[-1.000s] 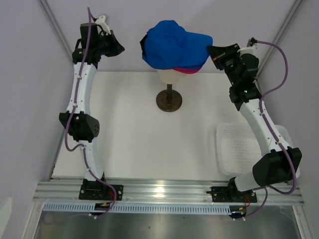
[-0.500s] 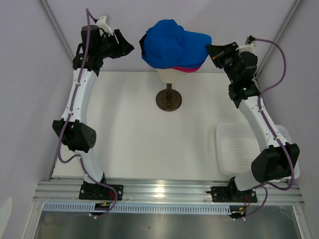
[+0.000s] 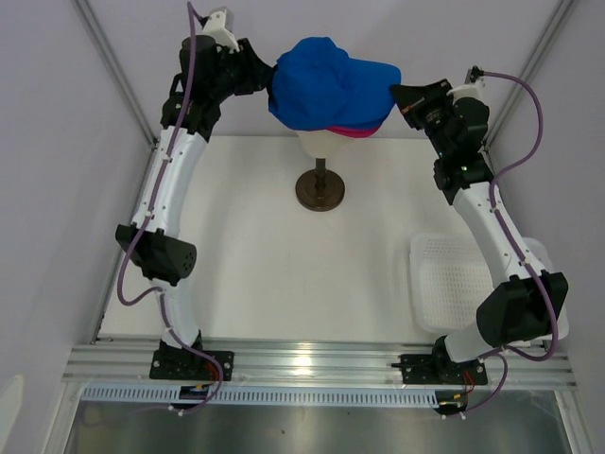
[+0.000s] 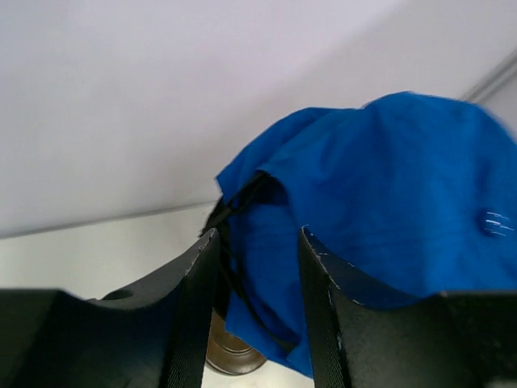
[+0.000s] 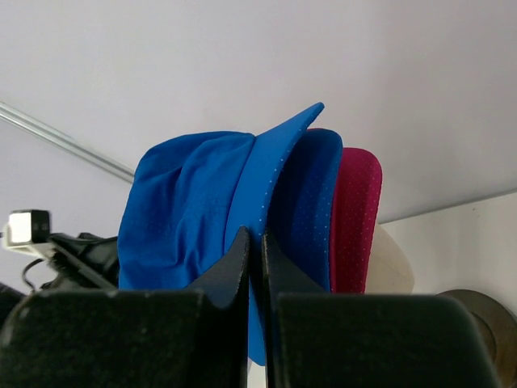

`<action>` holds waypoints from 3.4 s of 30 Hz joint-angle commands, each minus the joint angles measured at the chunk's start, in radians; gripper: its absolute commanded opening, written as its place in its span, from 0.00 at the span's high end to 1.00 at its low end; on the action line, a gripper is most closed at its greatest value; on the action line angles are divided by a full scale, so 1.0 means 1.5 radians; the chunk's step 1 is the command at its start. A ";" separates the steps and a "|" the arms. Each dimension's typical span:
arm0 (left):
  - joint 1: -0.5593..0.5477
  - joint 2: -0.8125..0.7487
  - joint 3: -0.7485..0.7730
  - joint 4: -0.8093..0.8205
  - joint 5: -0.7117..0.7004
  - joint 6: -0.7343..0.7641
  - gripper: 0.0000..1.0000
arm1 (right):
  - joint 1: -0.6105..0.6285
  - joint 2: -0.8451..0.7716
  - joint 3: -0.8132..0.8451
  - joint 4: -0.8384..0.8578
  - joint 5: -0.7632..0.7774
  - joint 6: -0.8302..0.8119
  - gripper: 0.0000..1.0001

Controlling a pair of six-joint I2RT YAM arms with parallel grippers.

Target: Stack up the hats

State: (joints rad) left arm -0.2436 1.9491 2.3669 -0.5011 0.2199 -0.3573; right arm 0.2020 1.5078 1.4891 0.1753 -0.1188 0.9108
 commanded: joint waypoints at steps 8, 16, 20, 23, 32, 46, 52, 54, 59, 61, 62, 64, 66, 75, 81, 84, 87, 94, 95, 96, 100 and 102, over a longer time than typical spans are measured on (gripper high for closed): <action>-0.005 0.061 0.021 -0.017 -0.122 0.010 0.57 | -0.012 0.027 0.016 -0.046 -0.029 -0.037 1.00; -0.027 0.091 0.038 0.005 -0.074 -0.005 0.57 | -0.013 0.033 0.007 -0.037 -0.042 -0.029 1.00; -0.027 0.080 0.033 0.019 -0.061 -0.026 0.55 | -0.013 0.041 0.008 -0.028 -0.064 -0.025 1.00; -0.026 0.062 0.018 0.045 -0.052 -0.038 0.53 | -0.012 0.053 0.017 -0.022 -0.088 -0.020 1.00; -0.035 0.080 0.041 0.054 -0.083 -0.044 0.99 | -0.007 0.055 0.017 -0.014 -0.105 -0.011 1.00; -0.013 -0.002 0.101 -0.033 -0.156 0.040 0.99 | -0.004 0.047 0.022 0.001 -0.125 0.011 1.00; 0.005 0.035 0.105 -0.037 -0.154 0.023 0.99 | -0.005 0.053 0.021 -0.005 -0.098 -0.004 1.00; 0.016 0.072 0.112 -0.047 -0.132 0.001 0.99 | -0.005 0.061 0.022 -0.006 -0.085 -0.014 1.00; 0.039 0.123 0.109 -0.078 -0.116 -0.054 0.99 | -0.005 0.101 0.051 -0.026 -0.071 -0.030 1.00; 0.051 0.142 0.103 -0.090 -0.099 -0.075 0.99 | -0.005 0.125 0.062 -0.034 -0.071 -0.032 1.00; 0.063 0.148 0.085 -0.095 -0.090 -0.081 0.99 | -0.004 0.132 0.071 -0.038 -0.075 -0.032 1.00; 0.070 0.163 0.069 -0.095 -0.071 -0.087 0.99 | -0.003 0.154 0.080 -0.049 -0.081 -0.034 1.00; 0.070 0.174 0.051 -0.087 -0.052 -0.085 0.99 | 0.000 0.165 0.090 -0.053 -0.082 -0.037 1.00; 0.050 0.210 0.030 -0.109 0.016 -0.045 0.99 | 0.009 0.185 0.095 -0.078 -0.066 -0.052 1.00; 0.051 0.150 -0.102 -0.096 -0.020 0.006 0.99 | 0.018 0.212 0.128 -0.102 -0.087 -0.086 1.00; 0.056 0.106 -0.151 -0.073 -0.047 0.009 0.99 | 0.027 0.218 0.151 -0.113 -0.106 -0.108 1.00; 0.058 0.074 -0.160 -0.066 -0.073 0.014 0.97 | 0.039 0.219 0.172 -0.146 -0.095 -0.159 1.00; 0.059 0.017 -0.157 -0.044 -0.087 0.026 0.90 | 0.037 0.217 0.187 -0.177 -0.090 -0.200 1.00; 0.059 0.009 -0.156 -0.041 -0.088 0.029 0.86 | 0.036 0.216 0.189 -0.179 -0.090 -0.202 1.00; 0.059 0.006 -0.143 -0.040 -0.090 0.031 0.83 | 0.033 0.215 0.191 -0.181 -0.089 -0.200 0.99; 0.059 0.009 -0.083 -0.056 -0.103 0.039 0.73 | 0.014 0.215 0.204 -0.189 -0.091 -0.184 0.97; 0.059 0.012 -0.075 -0.056 -0.100 0.034 0.71 | 0.012 0.219 0.206 -0.190 -0.098 -0.183 0.90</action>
State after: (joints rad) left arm -0.1673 2.0117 2.1937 -0.5343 0.0971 -0.3309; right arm 0.2298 1.7828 1.8008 0.0841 -0.2646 0.7391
